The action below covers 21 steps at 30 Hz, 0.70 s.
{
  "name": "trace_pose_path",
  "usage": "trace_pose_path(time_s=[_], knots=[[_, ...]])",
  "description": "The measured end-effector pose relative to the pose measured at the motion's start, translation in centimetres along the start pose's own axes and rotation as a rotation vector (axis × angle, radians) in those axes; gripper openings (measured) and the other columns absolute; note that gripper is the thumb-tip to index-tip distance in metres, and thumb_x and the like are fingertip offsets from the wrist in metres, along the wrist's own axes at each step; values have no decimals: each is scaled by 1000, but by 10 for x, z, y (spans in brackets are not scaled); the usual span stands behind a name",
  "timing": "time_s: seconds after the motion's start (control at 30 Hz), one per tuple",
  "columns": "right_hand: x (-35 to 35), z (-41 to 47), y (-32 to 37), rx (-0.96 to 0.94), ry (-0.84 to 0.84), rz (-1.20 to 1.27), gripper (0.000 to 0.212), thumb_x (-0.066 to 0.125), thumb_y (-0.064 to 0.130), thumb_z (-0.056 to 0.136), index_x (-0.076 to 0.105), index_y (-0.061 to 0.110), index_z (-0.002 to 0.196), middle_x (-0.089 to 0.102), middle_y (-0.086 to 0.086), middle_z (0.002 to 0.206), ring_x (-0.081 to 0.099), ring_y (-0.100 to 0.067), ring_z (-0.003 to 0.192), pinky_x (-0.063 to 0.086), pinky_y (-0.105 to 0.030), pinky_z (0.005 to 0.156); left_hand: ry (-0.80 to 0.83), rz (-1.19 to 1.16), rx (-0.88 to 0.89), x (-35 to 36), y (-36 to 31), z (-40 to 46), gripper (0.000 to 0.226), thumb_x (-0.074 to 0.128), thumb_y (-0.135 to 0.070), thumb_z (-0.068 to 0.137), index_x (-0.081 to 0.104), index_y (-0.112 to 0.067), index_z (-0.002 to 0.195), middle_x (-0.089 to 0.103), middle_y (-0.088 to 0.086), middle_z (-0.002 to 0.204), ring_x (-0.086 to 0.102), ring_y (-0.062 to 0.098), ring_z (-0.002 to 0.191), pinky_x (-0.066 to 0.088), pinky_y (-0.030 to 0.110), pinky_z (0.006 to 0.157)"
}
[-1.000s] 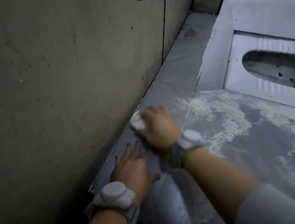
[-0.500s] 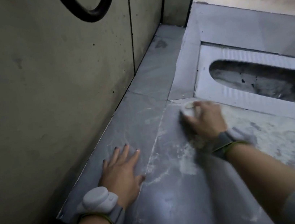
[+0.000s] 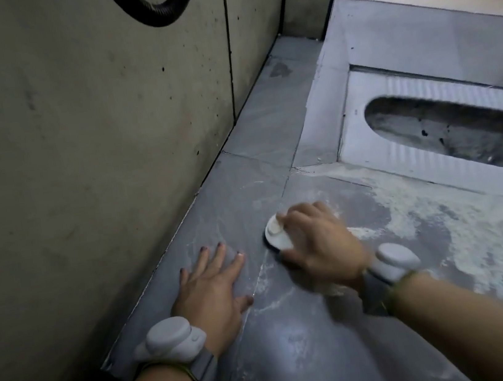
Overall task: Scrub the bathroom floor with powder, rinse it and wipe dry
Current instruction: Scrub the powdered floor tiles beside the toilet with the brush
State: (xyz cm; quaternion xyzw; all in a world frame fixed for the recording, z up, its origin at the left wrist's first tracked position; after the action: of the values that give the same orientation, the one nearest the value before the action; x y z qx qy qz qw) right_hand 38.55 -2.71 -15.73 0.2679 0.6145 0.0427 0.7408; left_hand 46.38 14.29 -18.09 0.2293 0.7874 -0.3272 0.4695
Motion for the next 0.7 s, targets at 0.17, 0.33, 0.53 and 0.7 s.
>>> trace_pose_path(time_s=[0.17,0.33,0.53,0.7], knots=[[-5,42,-36,94,-12,-143,53,65,48,83,56,20,127,56,-6,126,44,-30,109,40,-39,94,-3,-7,-5,2,2,1,71,54,-50,90,15,-41,150,-3,-9,161,-6,16,148,3,44,117],[3,63,-39,314,-130,-121,51,66,43,82,57,17,125,56,-11,126,43,-34,112,36,-40,97,4,-1,1,3,3,1,71,54,-52,90,16,-41,149,-3,-10,161,-6,16,148,3,44,118],[14,-45,45,-147,113,16,64,66,51,78,56,17,130,56,-4,123,47,-25,105,40,-34,92,65,-38,17,-4,5,-2,61,49,-31,96,20,-38,150,2,-8,161,-1,16,148,8,42,120],[12,-51,38,-83,98,-17,61,64,49,81,54,18,132,55,-6,125,45,-27,108,41,-38,96,75,-40,45,4,2,-26,59,47,-23,97,24,-34,149,5,-5,161,2,18,148,12,36,119]])
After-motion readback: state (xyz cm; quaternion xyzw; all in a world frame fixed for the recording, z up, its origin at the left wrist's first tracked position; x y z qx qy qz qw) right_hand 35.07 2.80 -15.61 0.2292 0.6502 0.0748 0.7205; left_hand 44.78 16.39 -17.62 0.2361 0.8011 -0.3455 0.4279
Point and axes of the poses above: each hand's wrist, its own z-axis towards the middle knuckle, its own x-axis out of the palm, y = z × x, the point moved 7 cm from there along z, towards the middle knuckle
